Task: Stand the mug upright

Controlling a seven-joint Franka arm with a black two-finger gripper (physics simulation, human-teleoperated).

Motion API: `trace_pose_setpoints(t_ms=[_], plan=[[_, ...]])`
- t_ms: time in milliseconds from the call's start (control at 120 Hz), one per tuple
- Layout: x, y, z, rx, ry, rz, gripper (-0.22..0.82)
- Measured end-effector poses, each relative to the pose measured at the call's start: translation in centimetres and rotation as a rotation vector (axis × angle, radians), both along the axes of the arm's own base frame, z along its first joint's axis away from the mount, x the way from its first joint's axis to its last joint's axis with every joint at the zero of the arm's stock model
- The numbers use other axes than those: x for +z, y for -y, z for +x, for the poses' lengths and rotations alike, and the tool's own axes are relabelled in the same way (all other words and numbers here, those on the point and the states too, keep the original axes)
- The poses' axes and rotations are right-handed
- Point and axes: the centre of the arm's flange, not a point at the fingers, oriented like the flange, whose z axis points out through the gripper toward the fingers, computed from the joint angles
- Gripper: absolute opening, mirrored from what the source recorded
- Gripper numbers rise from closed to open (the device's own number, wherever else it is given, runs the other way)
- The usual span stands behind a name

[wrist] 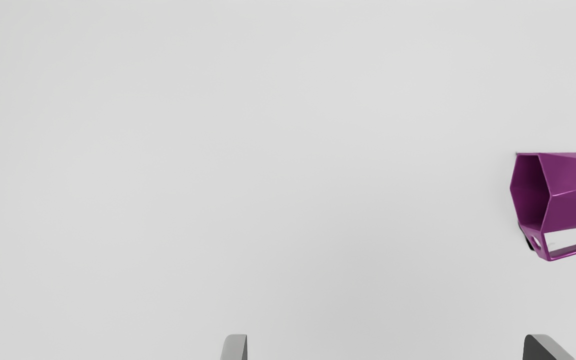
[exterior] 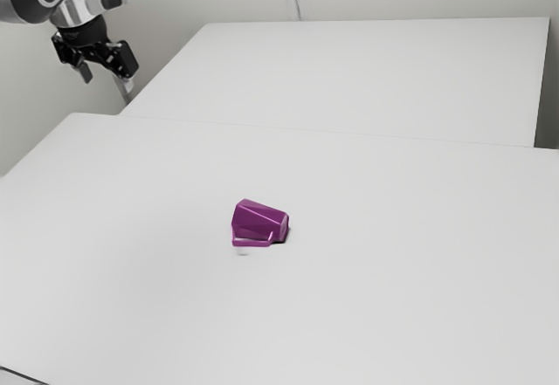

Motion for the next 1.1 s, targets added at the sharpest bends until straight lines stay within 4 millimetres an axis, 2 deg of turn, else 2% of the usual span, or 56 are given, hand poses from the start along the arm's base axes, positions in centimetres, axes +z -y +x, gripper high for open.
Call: trace_pose_setpoints(t_ms=[217,367,433,517,633,733,883,925,1008,1100], plan=[[-0.4,-0.1,0.2,-0.003,-0.004,-0.003,0.6],[-1.7,-0.6,0.1,0.004,-0.028,-0.012,0.6],[-3.5,-0.4,0.1,0.011,-0.056,-0.071,0.6],[-6.9,-0.5,-0.2,0.047,-0.103,-0.222,0.6],[-10.9,-2.5,-1.0,0.134,-0.155,-0.388,0.6],[-15.5,-3.8,-2.0,0.219,-0.217,-0.537,0.6],[-21.4,-5.8,-1.3,0.329,-0.282,-0.683,0.6],[-23.2,-5.6,-0.7,0.345,-0.302,-0.722,0.6],[-26.5,-3.8,0.7,0.353,-0.338,-0.79,0.6],[-29.3,-3.4,1.6,0.379,-0.35,-0.848,0.6]])
